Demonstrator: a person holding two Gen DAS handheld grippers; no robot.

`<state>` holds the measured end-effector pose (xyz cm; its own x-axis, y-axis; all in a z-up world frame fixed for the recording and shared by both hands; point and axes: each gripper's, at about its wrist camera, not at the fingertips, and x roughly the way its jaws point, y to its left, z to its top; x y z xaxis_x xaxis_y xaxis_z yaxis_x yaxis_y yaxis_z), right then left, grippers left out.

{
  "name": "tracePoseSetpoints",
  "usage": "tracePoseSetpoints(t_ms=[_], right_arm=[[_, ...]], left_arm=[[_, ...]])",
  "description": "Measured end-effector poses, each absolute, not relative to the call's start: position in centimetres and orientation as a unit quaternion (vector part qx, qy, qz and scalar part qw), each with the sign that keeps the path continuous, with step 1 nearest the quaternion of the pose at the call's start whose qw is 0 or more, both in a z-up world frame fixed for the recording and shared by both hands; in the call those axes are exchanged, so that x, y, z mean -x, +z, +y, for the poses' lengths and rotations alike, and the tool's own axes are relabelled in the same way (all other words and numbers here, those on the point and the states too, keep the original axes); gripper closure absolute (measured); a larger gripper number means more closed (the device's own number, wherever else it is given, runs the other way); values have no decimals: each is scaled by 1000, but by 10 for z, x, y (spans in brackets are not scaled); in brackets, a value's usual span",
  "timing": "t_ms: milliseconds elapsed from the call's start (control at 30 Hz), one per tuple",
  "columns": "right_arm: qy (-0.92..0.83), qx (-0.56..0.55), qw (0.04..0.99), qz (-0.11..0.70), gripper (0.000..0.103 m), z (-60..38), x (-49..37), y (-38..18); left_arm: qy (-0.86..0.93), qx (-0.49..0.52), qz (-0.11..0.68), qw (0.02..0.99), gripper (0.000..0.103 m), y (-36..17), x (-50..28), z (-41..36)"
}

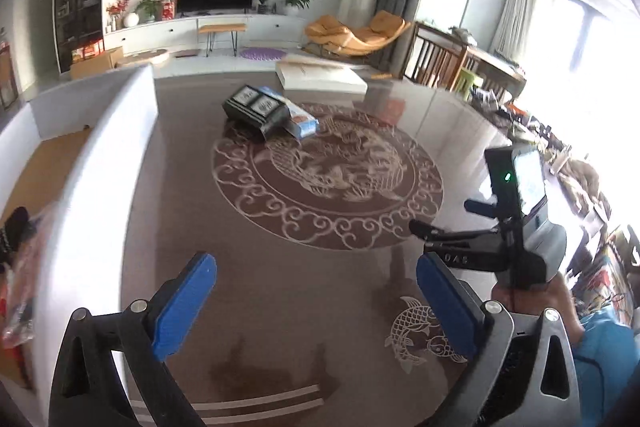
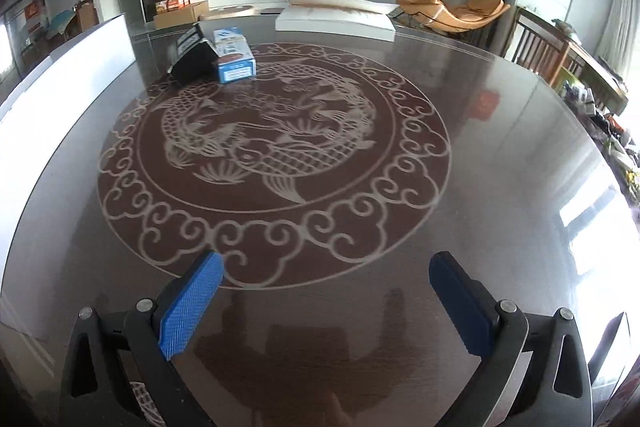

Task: Organize objects
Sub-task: 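Move both tools back over the table toward the two boxes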

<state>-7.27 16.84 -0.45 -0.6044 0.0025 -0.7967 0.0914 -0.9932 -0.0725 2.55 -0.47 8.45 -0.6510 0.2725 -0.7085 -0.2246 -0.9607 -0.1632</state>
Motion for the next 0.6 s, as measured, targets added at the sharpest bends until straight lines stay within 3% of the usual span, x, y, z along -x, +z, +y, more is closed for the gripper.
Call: tracePoseSetpoints(t_ms=[167, 600], right_arm=[[-886, -463, 13, 20, 0, 198, 80, -20], [-889, -458, 13, 14, 0, 199, 87, -26]], left_arm=[[887, 451, -6, 103, 1, 24, 15, 27], [885, 463, 26, 48, 0, -1, 65, 26]])
